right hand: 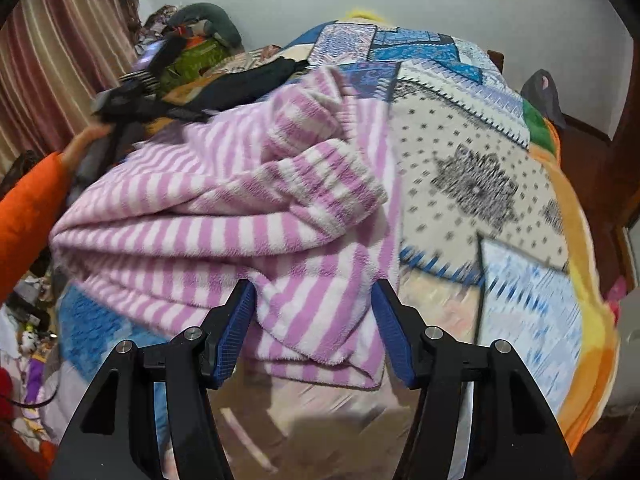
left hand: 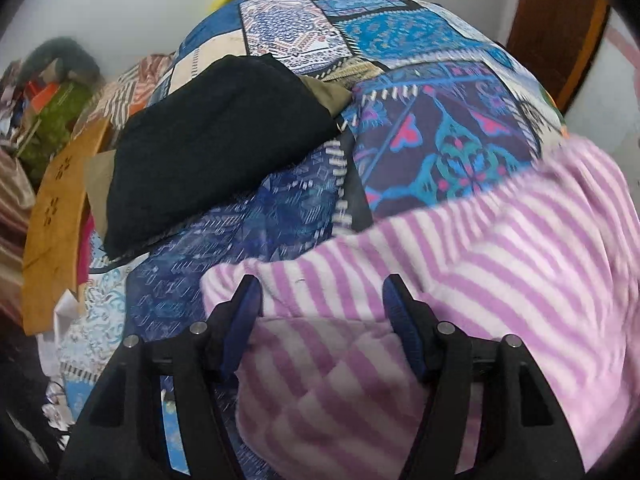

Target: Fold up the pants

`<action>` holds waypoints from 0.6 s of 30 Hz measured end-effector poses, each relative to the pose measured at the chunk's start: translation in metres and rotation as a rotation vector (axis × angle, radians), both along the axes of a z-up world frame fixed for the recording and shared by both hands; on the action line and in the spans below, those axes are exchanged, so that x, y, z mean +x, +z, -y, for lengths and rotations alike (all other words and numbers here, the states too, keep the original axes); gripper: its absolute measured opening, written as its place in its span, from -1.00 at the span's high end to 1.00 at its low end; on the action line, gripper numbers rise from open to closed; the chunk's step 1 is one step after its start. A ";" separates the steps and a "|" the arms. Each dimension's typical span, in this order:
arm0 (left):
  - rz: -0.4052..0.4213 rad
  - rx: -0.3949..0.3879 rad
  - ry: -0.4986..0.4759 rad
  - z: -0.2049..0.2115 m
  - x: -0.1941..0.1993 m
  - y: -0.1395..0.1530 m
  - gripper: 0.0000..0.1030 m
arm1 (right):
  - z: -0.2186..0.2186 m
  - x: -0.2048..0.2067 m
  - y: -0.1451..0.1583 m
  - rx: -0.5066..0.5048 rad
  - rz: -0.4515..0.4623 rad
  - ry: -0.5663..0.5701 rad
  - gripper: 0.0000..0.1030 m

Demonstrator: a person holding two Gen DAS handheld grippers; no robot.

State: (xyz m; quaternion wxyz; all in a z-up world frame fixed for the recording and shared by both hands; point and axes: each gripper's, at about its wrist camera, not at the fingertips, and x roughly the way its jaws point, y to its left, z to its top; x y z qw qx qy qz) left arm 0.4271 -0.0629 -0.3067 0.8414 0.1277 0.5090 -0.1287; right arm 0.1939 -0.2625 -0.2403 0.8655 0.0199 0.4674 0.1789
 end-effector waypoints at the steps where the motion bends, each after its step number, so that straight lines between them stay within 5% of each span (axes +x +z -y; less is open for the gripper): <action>1: -0.003 0.006 -0.008 -0.004 -0.007 0.001 -0.22 | 0.003 0.008 -0.001 -0.007 -0.004 0.001 -0.08; 9: -0.052 -0.007 -0.048 -0.023 -0.077 0.004 -0.05 | 0.032 0.065 -0.013 -0.005 -0.041 -0.089 -0.09; 18: -0.038 -0.075 0.033 -0.016 -0.142 0.016 0.03 | 0.050 0.007 0.032 0.035 0.017 -0.108 -0.13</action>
